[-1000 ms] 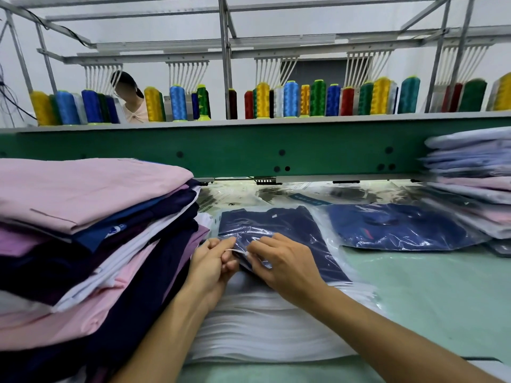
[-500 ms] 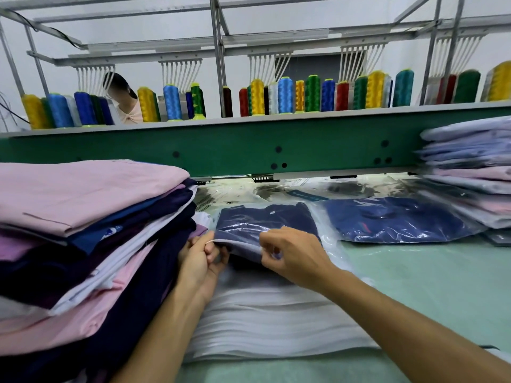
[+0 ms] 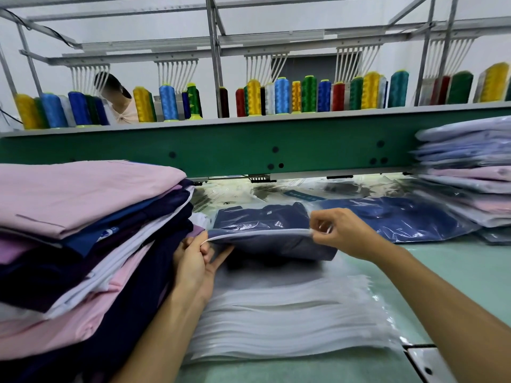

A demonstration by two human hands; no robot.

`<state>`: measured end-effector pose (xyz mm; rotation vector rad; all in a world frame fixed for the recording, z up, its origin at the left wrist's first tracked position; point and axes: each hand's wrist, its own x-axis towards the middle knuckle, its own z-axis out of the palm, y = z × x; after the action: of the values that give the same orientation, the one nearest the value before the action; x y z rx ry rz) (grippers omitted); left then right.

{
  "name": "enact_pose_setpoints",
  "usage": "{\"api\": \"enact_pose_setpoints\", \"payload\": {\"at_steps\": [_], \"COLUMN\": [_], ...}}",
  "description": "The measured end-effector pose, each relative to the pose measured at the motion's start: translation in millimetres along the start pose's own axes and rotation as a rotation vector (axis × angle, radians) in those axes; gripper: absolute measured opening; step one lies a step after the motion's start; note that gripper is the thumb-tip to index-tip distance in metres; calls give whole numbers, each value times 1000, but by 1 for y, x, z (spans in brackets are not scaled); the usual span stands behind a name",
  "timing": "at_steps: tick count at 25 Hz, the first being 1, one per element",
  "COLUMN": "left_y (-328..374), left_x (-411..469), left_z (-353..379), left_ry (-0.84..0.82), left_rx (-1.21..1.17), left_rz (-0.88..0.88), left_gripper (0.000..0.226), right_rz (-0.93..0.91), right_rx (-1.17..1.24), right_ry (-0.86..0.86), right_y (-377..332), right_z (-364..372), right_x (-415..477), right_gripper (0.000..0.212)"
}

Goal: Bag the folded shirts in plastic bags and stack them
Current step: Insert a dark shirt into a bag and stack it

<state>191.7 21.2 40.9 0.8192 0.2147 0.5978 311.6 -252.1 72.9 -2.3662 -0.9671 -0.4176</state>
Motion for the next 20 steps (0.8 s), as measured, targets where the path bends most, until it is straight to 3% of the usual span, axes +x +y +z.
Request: {"api": "enact_pose_setpoints", "payload": {"at_steps": [5,11,20], "left_y": [0,0,2], "left_x": [1,2,7], "left_z": [-1,0,2], "left_ry": [23,55,91], "left_rx": [-22,-136,-216], "left_rz": [1,-51,-67], "left_gripper": [30,24,24], "right_rz": [100,68,105], "right_rx": [71,131,104], "right_ry": [19,72,-18], "right_y": [23,20,20], "right_z": [-20,-18,-24], "right_x": [-8,-7,-10], "right_gripper": [17,19,23]}}
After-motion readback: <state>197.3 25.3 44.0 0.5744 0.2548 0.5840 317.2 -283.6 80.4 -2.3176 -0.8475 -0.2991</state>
